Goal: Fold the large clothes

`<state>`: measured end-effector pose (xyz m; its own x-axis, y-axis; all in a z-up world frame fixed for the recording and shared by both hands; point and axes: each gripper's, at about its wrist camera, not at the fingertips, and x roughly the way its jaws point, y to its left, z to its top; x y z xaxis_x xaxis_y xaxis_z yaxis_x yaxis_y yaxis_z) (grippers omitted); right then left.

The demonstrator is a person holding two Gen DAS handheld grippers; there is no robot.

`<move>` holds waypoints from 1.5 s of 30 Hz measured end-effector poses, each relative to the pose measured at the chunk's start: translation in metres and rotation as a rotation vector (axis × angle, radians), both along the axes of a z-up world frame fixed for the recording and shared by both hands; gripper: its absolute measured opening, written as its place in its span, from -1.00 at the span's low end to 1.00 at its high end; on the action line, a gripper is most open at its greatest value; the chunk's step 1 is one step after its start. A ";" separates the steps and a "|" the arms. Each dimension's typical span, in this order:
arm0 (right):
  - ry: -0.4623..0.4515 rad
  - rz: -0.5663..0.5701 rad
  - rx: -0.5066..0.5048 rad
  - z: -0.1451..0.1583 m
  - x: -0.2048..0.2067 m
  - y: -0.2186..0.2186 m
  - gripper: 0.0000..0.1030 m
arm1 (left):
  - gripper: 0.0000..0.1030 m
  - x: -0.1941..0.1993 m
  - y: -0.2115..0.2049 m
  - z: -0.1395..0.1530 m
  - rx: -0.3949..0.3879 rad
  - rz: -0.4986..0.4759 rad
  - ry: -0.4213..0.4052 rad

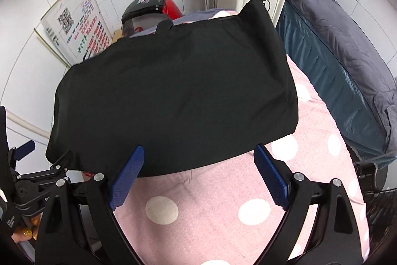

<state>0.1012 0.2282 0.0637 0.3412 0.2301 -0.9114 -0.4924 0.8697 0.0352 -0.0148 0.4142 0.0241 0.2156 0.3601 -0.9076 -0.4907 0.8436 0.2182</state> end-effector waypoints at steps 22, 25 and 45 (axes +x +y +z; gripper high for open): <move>-0.021 0.092 -0.065 -0.009 -0.015 0.030 0.73 | 0.87 -0.004 0.010 -0.003 -0.062 0.044 -0.034; -0.020 0.095 -0.073 -0.010 -0.015 0.031 0.73 | 0.87 -0.002 0.012 -0.007 -0.065 0.056 -0.012; -0.009 0.097 -0.071 -0.014 -0.016 0.031 0.73 | 0.87 -0.001 0.011 -0.009 -0.033 0.072 0.018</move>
